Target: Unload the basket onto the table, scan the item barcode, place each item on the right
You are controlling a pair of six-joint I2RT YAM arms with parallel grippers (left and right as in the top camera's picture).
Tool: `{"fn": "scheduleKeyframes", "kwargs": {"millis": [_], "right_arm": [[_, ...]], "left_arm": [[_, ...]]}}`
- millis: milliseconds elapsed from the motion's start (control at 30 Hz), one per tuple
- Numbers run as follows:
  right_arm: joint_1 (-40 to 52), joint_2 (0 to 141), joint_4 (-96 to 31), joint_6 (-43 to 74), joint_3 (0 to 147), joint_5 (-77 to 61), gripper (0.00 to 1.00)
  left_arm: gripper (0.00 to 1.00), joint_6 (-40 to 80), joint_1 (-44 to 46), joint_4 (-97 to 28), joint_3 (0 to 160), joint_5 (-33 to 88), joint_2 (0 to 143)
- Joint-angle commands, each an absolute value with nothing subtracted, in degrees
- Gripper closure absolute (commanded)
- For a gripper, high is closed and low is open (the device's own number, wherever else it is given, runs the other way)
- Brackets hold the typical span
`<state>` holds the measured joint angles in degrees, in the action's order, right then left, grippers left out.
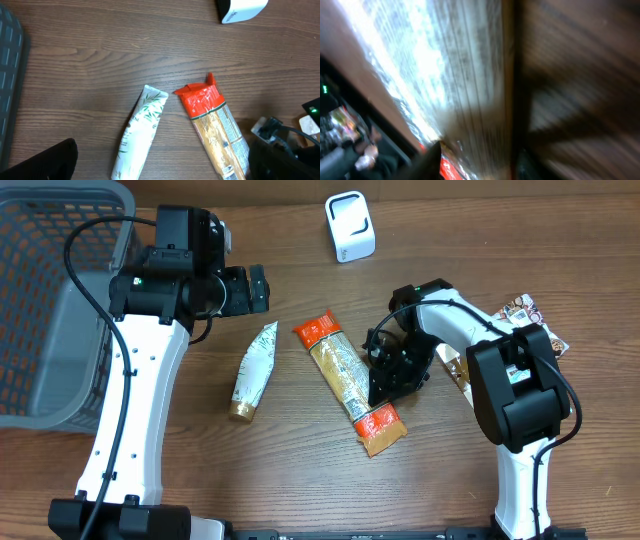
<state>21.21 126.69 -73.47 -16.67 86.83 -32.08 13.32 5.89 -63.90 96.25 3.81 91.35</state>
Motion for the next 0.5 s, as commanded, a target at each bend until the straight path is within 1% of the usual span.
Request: {"fn": "scheduleKeyframes", "kwargs": {"millis": [0,33,100,233,267,467], "right_arm": [[22.35,126.34,-70.7,-11.55,85.67,-32.29,0.8],[22.52,126.32,-69.73,-10.37,85.67,-32.32,0.89],[22.55,126.32,-69.21,-10.22,85.71,-32.36,0.96],[22.55,125.64,-69.54,-8.45,88.12,-32.21,0.96],[22.48,124.46,-69.47,-6.13,89.78,-30.48,0.96],[24.95,117.49,-69.73,5.52,95.26,-10.61,0.96]], "left_arm": [[0.0,12.43,6.02,-63.88,97.27,3.64,90.63],[0.0,12.43,6.02,-63.88,97.27,3.64,90.63],[0.0,12.43,6.02,-63.88,97.27,3.64,90.63],[0.0,12.43,6.02,-63.88,97.27,3.64,90.63],[0.0,12.43,6.02,-63.88,97.27,3.64,90.63],[0.01,12.43,6.02,-63.88,97.27,3.64,90.63]]}}
